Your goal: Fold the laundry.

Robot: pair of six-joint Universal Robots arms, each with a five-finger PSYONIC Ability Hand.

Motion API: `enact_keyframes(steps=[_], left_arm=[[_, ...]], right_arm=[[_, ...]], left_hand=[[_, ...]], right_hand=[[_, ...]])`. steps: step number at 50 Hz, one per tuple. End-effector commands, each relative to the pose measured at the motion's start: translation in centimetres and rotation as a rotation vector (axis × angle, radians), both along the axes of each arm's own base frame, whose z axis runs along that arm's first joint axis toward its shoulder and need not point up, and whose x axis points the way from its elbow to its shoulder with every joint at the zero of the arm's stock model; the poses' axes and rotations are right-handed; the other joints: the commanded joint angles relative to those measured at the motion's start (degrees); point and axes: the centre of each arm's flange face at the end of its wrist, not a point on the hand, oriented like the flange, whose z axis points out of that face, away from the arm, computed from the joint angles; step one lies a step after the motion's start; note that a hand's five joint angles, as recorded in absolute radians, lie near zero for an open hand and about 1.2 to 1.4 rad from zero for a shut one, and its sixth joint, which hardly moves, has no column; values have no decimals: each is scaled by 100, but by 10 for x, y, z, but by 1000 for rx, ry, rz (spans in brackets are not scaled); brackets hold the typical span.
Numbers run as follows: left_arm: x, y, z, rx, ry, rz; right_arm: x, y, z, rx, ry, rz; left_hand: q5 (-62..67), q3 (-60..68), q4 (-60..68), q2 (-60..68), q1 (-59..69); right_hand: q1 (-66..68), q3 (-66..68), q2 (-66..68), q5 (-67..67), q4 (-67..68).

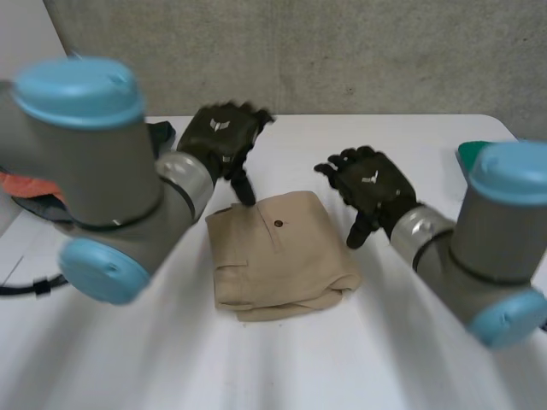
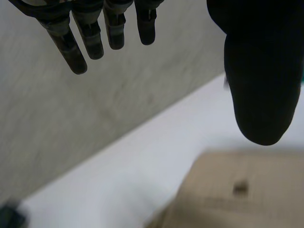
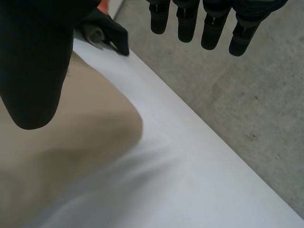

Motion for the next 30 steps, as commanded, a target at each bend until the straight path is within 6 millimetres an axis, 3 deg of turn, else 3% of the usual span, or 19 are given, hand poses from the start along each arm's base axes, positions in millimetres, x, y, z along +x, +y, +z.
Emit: enact_keyframes(steps=[1, 7, 15, 22, 24, 25, 27, 30], left_arm=[[-14, 20, 46, -30, 91, -442], [-17, 26, 44, 30, 91, -568], [-19, 23, 32, 59, 76, -552], [-18, 19, 28, 65, 70, -518], [-18, 19, 28, 64, 69, -512], [-18, 19, 28, 63, 69, -512], [-18, 18, 28, 60, 70, -511], [-17, 18, 30, 54, 72, -508]], right_arm=[[-1, 73, -44, 59, 23, 97], [7, 88, -68, 31, 12, 139], [22, 70, -94, -24, -1, 127], [36, 50, -98, -70, -16, 92], [41, 43, -99, -81, -22, 88], [44, 39, -96, -92, -32, 90], [47, 35, -92, -108, -43, 94], [54, 26, -82, -144, -72, 101]], left_hand=[[441, 598, 537, 586, 666], [441, 599, 537, 586, 666], [441, 599, 537, 586, 666], [441, 599, 537, 586, 666], [441, 599, 537, 586, 666], [441, 599, 537, 586, 666], [441, 599, 537, 586, 666], [441, 599, 537, 586, 666]], right_hand=[[-69, -191, -1, -275, -231], [-69, -191, -1, -275, -231], [-69, -191, -1, -275, -231], [-69, -191, -1, -275, -231], [1413, 1291, 1481, 1207, 1251], [3884, 3763, 3953, 3678, 3722], [6916, 6794, 6984, 6710, 6754], [6931, 6809, 6999, 6725, 6769]])
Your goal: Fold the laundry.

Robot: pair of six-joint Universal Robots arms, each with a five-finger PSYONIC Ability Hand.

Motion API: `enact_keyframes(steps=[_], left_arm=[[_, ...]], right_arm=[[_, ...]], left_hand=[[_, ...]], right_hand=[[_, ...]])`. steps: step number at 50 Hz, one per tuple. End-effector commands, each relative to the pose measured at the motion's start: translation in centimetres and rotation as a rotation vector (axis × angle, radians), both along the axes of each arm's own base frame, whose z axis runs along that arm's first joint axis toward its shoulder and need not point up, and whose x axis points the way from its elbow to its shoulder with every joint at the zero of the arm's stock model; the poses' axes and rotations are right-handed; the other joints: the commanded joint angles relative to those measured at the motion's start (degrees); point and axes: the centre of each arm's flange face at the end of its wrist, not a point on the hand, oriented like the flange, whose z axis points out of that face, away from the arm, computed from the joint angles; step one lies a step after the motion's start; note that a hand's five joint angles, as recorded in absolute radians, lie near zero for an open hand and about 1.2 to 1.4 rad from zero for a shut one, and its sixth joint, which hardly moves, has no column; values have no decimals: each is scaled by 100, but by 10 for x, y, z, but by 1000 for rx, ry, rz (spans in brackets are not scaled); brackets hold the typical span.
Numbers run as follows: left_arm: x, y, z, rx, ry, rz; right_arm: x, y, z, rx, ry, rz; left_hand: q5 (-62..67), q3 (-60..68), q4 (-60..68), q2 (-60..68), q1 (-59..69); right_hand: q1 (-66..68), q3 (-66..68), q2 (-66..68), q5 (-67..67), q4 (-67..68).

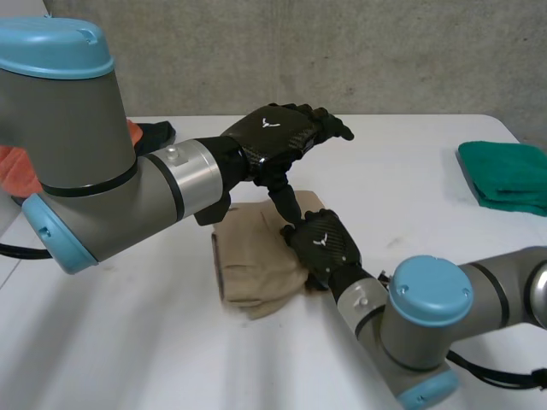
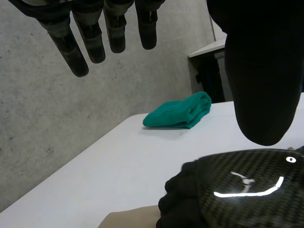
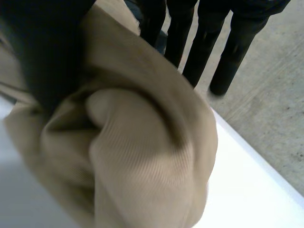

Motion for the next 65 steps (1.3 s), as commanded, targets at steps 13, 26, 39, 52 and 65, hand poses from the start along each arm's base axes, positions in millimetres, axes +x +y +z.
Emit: enact_keyframes(steps=[13, 26, 39, 52, 65], left_arm=[[8, 0, 30, -72, 48, 21], [10, 0, 55, -166, 119, 30], [5, 2, 42, -127, 106, 17], [0, 6, 32, -102, 91, 2], [-5, 14, 34, -106, 95, -21]], right_arm=[[7, -88, 95, -228, -234, -92], [-140, -243, 171, -448, -448, -348], [-275, -329, 60, -384, -325, -455], [-329, -322, -21, -217, -259, -457], [-350, -308, 13, -208, -246, -538]], left_hand=[[414, 356, 339, 352, 319], [414, 356, 339, 352, 319], [414, 356, 339, 352, 319], [414, 356, 339, 352, 319], [414, 356, 339, 352, 319]], right_hand=[[3655, 3496, 3431, 3857, 3512], [3655, 3496, 3431, 3857, 3512], [3655, 3496, 3431, 3857, 3512], [3655, 3496, 3431, 3857, 3512], [-3345, -3504, -3569, -3143, -3488]])
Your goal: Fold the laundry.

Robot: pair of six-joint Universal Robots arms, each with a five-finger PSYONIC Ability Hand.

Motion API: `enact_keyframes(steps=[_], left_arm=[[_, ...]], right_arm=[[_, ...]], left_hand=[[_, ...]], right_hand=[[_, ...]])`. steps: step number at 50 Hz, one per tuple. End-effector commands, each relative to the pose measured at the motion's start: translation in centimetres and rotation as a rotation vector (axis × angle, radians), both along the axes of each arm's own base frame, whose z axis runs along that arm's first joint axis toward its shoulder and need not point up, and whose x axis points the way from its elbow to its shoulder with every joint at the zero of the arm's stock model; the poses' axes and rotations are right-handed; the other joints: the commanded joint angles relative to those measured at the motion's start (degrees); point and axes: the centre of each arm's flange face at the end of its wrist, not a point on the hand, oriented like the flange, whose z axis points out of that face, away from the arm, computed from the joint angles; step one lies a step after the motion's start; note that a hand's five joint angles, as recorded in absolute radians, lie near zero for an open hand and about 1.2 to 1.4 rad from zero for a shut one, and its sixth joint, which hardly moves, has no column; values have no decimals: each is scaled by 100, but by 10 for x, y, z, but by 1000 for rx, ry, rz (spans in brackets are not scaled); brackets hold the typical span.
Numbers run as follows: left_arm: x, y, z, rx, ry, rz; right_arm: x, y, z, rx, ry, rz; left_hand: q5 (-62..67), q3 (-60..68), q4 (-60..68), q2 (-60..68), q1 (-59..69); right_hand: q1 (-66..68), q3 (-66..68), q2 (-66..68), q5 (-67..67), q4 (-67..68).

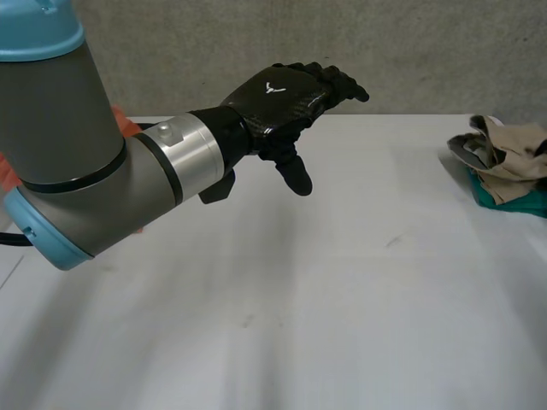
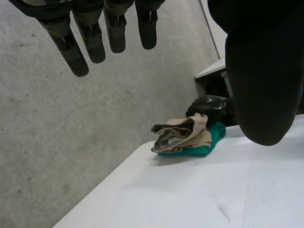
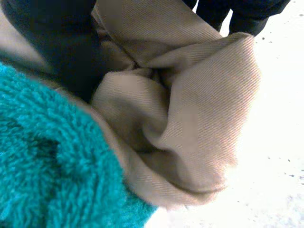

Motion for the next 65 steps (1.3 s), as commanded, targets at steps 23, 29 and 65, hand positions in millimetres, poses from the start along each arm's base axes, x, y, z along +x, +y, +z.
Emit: enact_keyframes(steps=[23, 29, 65], left_arm=[[-1, 22, 25, -49, 38, -34], [9, 24, 47, -101, 75, -6], [239, -307, -180, -412, -421, 929]], right_arm=[[-107, 87, 176, 90, 332, -689], [-19, 84, 224, -153, 293, -508], [222, 264, 71, 300, 413, 384]], left_hand=[[382, 322, 305, 319, 286], [348, 289, 272, 285, 252], [3517, 3458, 3441, 3454, 3421]], right_hand=[[-2757, -3403, -3259, -3245, -3511], [-2757, -3403, -3259, -3245, -3511], [-2757, -3403, -3259, -3245, -3511]])
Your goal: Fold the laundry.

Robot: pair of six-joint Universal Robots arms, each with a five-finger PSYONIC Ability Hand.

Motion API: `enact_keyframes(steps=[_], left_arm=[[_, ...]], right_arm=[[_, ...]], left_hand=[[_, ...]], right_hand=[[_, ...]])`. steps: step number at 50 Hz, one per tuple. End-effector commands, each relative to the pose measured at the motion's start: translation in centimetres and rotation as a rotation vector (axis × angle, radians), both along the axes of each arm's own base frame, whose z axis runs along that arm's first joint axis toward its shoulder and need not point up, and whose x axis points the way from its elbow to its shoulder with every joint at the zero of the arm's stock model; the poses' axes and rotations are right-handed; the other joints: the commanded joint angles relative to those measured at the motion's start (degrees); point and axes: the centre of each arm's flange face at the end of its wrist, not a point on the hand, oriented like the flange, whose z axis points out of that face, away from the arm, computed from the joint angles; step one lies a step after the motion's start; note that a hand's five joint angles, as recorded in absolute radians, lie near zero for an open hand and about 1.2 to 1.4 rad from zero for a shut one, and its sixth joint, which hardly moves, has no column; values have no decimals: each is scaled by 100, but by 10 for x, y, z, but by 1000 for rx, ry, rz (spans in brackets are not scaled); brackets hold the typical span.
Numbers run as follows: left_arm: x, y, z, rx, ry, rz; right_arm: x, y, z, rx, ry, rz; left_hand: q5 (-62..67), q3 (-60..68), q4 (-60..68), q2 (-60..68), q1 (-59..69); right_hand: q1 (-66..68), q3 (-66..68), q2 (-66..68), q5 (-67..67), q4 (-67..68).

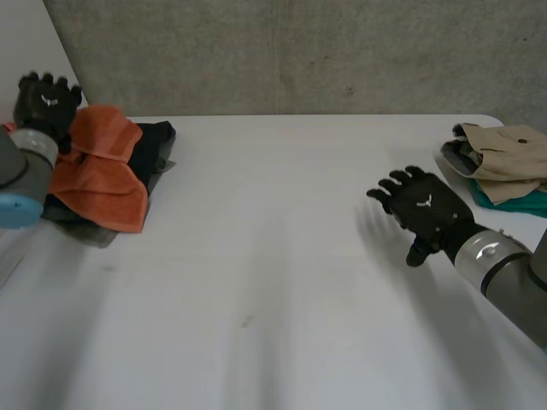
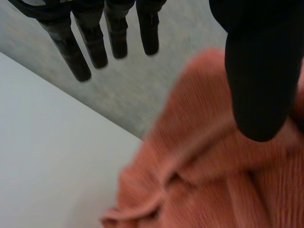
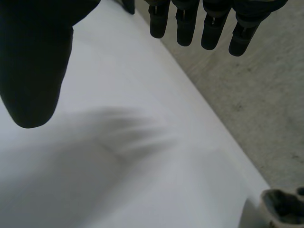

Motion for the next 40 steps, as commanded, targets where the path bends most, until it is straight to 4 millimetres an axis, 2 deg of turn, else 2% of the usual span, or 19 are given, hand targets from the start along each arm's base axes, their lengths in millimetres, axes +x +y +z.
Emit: enact_keyframes(steps=[1, 2, 6, 7, 10, 11, 14, 15, 17, 18, 21, 22, 24, 25, 27, 28, 35, 38, 40], left_arm=[[12, -26, -51, 46, 7, -24], [10, -26, -50, 43, 8, -23], [-5, -20, -37, 28, 22, -34], [-14, -14, -17, 0, 44, -37], [-31, 3, 20, -39, 98, -58], [-38, 16, 42, -67, 140, -77], [-52, 38, 73, -114, 214, -127], [-63, 55, 90, -126, 272, -172], [-79, 75, 104, -124, 337, -235], [-97, 97, 116, -111, 399, -311], [-122, 129, 124, -64, 481, -426], [-141, 150, 121, -9, 525, -499], [-157, 168, 113, 45, 548, -556], [-177, 188, 102, 108, 562, -617], [-199, 207, 89, 165, 562, -672], [-221, 225, 71, 223, 553, -717], [-291, 266, -5, 390, 509, -801], [-303, 277, -17, 421, 497, -814], [-307, 285, -17, 431, 493, -828]], right_arm=[[-4, 5, -9, 31, 7, -8], [-4, 6, -10, 34, 8, -8], [-5, 5, -9, 33, 5, -10], [-4, 6, -9, 33, 5, -8], [-5, 4, -8, 25, 2, -12], [-5, 4, -7, 26, 1, -12], [-5, 3, -4, 14, -1, -15], [-5, 2, -3, 10, -2, -19], [-6, 1, -1, 1, -1, -29], [-7, -1, 3, -13, 1, -47], [-11, -3, 12, -40, 0, -90], [-13, -4, 18, -56, -9, -113], [-15, -5, 22, -58, -24, -136], [-16, -6, 25, -53, -44, -156], [-17, -6, 27, -38, -79, -174], [-17, -6, 28, -35, -89, -177], [-26, -11, 34, -20, -149, -237], [-33, -15, 33, -22, -146, -286], [-34, -16, 34, -24, -146, -299]], left_hand=[[4325, 4366, 4344, 4326, 4280], [5920, 5962, 5939, 5921, 5875], [6187, 6228, 6205, 6188, 6141], [6187, 6228, 6205, 6188, 6141], [6187, 6228, 6205, 6188, 6141], [6187, 6228, 6205, 6188, 6141], [6187, 6228, 6205, 6188, 6141], [6187, 6228, 6205, 6188, 6141], [6187, 6228, 6205, 6188, 6141], [6187, 6228, 6205, 6188, 6141], [6187, 6228, 6205, 6188, 6141], [6187, 6228, 6205, 6188, 6141], [6187, 6228, 6205, 6188, 6141], [6187, 6228, 6205, 6188, 6141], [6187, 6228, 6205, 6188, 6141], [6187, 6228, 6205, 6188, 6141], [6187, 6228, 6205, 6188, 6141], [6187, 6228, 6205, 6188, 6141], [2941, 2982, 2959, 2942, 2896]], right_hand=[[-288, -191, -191, -290, -233], [-288, -191, -191, -290, -233], [-288, -191, -191, -290, -233], [-288, -191, -191, -290, -233], [-288, -191, -191, -290, -233], [-288, -191, -191, -290, -233], [-288, -191, -191, -290, -233], [-288, -191, -191, -290, -233], [-288, -191, -191, -290, -233], [-288, -191, -191, -290, -233], [-288, -191, -191, -290, -233], [-288, -191, -191, -290, -233], [-288, -191, -191, -290, -233], [-288, -191, -191, -290, -233], [-288, -191, -191, -290, -233], [-288, -191, -191, -290, -233], [-288, -191, -191, -290, -233], [-288, -191, -191, -290, -233], [-288, -191, -191, -290, -233]])
